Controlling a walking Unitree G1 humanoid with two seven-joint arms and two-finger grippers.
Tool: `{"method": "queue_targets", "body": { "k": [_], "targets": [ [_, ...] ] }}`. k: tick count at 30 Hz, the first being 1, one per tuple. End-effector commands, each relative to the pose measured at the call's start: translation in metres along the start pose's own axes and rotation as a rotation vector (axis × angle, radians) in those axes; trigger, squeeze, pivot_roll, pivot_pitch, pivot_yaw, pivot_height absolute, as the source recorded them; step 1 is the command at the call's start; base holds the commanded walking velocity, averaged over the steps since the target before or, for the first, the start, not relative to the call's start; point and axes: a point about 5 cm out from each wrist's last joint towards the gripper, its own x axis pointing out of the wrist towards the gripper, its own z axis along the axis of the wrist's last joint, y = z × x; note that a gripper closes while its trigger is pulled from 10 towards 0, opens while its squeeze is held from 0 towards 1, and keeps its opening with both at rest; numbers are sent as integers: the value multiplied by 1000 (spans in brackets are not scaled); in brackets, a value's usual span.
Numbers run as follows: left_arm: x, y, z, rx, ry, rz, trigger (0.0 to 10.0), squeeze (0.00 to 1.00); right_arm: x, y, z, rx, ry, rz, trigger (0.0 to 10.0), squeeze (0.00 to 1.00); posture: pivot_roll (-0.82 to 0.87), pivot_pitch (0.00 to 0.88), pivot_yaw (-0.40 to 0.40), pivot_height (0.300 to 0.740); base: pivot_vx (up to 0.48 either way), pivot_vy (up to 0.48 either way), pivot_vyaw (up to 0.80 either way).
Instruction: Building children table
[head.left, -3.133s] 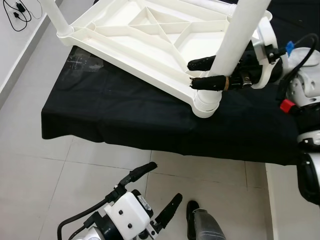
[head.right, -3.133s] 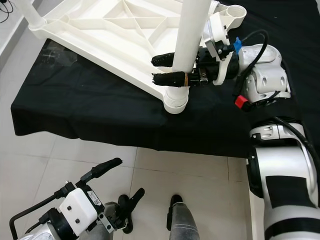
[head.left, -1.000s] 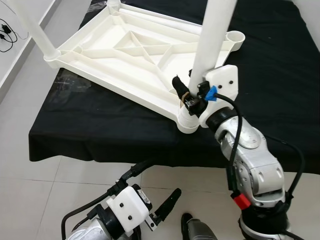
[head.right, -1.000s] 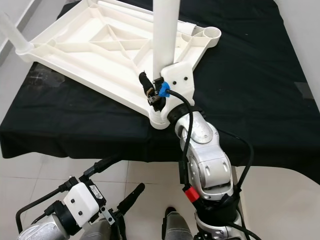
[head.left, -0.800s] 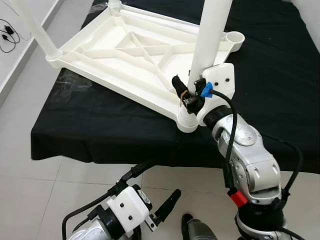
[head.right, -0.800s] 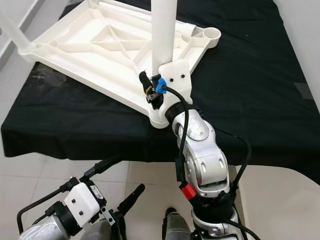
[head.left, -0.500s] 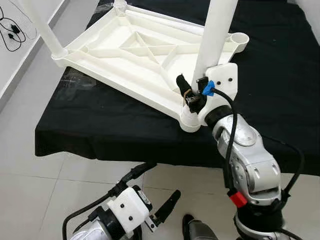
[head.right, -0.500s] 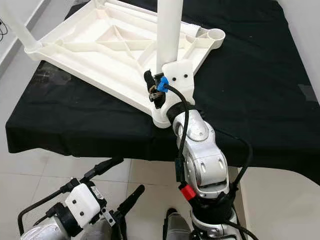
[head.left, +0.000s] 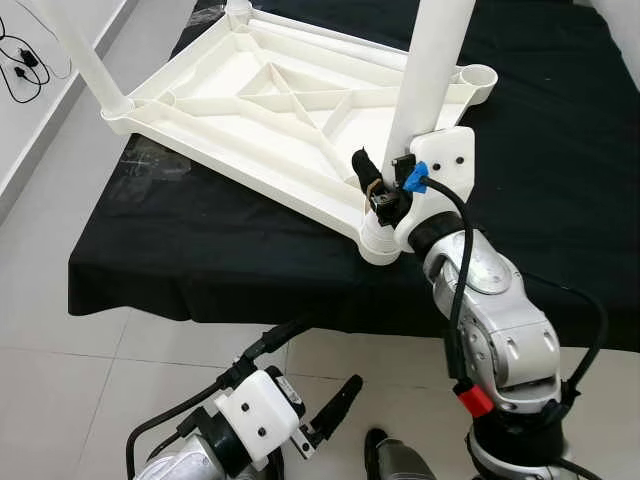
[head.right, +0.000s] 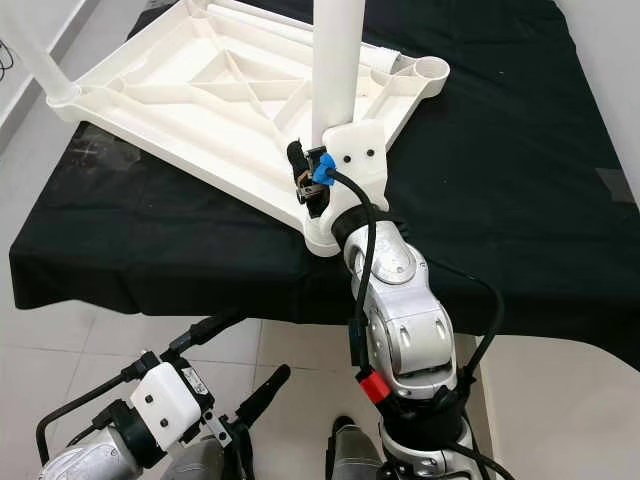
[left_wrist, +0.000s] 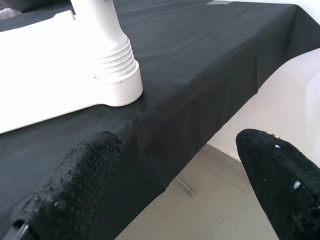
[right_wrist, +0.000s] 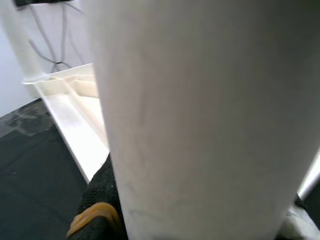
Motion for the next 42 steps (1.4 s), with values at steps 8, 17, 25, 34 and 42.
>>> {"method": "queue_targets", "body": {
  "k": [8, 17, 25, 34, 42],
  "targets": [
    [-3, -1, -5, -1, 19, -9, 10000, 0, 1, -11, -37, 45, 173, -2, 10000, 1000, -15, 352, 53, 740, 0, 0, 0],
    [-2, -1, -5, 1, 17, -10, 10000, 0, 5, -17, -20, 97, 77, 90, 10000, 0, -15, 352, 54, 740, 0, 0, 0],
    [-1, -2, -5, 2, 16, -9, 10000, 0, 21, -41, -7, 8, 52, 126, 0, 0, -10, 344, 46, 740, 0, 0, 0],
    [-1, -3, -7, 2, 32, -10, 10000, 0, 29, -40, -5, -55, 56, 126, 4353, 0, 5, 320, 35, 740, 0, 0, 0],
    [24, 48, -25, -347, 105, 302, 10000, 0, 28, -24, -8, 118, -43, 172, 10000, 0, 0, 265, 22, 740, 0, 0, 0]
  ]
}}
